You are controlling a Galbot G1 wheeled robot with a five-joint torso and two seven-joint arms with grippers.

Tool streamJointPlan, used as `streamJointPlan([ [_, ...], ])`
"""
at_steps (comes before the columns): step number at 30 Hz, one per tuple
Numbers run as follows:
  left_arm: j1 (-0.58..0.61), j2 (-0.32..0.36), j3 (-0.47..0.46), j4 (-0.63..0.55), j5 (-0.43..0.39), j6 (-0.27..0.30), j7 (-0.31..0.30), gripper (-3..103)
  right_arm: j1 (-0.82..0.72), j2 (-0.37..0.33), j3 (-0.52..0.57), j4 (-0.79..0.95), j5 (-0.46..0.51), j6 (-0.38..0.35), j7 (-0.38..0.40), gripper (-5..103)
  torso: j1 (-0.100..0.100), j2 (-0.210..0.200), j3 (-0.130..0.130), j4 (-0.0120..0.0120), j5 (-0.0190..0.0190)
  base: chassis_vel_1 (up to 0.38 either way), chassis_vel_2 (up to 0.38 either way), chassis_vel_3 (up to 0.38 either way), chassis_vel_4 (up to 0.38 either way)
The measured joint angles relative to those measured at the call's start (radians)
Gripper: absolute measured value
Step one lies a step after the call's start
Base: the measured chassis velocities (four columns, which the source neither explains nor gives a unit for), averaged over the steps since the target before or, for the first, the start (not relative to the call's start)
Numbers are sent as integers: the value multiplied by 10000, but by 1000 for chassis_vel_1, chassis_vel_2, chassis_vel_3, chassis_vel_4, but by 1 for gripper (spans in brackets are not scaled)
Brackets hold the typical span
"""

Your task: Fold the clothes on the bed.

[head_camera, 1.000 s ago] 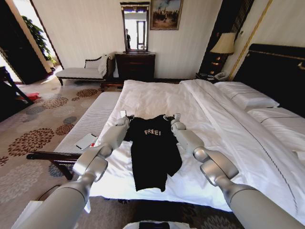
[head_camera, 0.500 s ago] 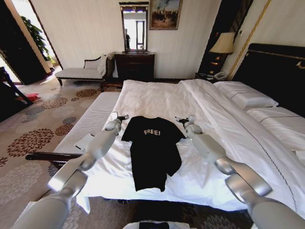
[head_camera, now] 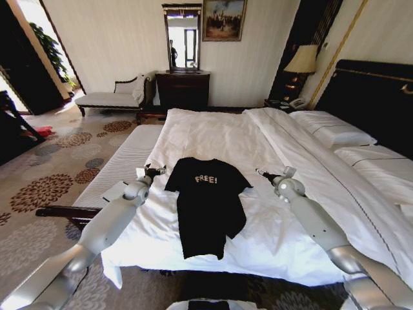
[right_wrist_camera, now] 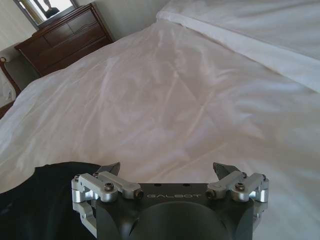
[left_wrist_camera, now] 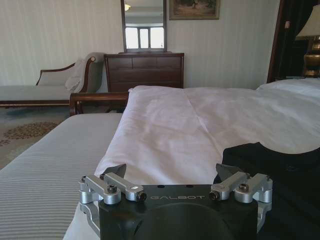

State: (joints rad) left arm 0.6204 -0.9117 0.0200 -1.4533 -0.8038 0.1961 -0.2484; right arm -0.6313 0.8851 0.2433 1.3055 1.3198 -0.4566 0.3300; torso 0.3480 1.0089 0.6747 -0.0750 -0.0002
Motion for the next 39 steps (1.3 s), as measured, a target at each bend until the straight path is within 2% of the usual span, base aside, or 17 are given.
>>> streamJointPlan([
  [3,590,418,-278,-631,-11,-121,121,100,-505,-13,665,481,784,-621,351,100,0,0,1,-1,3,0,0,0,0],
  [4,590,418,-278,-631,-11,-121,121,100,-505,-13,665,481,784,-621,351,100,0,0,1,-1,3,0,0,0,0],
  [8,1101,552,-544,-1223,22,-166,108,100,-1150,49,1372,958,1404,-1352,685,100,2,0,2,-5,0,0,0,0,0],
  [19,1671,468,-790,-1633,52,-159,-134,100,-1316,667,1452,928,1366,-1473,570,100,4,-1,3,-2,3,0,0,0,0],
  [26,1856,549,-987,-1725,23,-131,-209,100,-966,1136,1260,828,1396,-1467,877,100,4,-1,4,-2,2,0,0,0,0],
  [32,1887,578,-1079,-1682,1,-125,-229,100,-785,1501,1205,719,1510,-1763,1354,100,4,-2,3,-4,3,0,0,0,0],
  [38,1958,591,-1084,-1707,-18,-111,-230,100,-612,1749,1141,511,1472,-1771,1382,103,4,-2,3,-2,1,0,0,0,0],
  [39,1960,590,-1084,-1707,-19,-110,-230,100,-578,1798,1128,476,1460,-1772,1385,99,4,-2,3,-4,1,0,0,0,0],
])
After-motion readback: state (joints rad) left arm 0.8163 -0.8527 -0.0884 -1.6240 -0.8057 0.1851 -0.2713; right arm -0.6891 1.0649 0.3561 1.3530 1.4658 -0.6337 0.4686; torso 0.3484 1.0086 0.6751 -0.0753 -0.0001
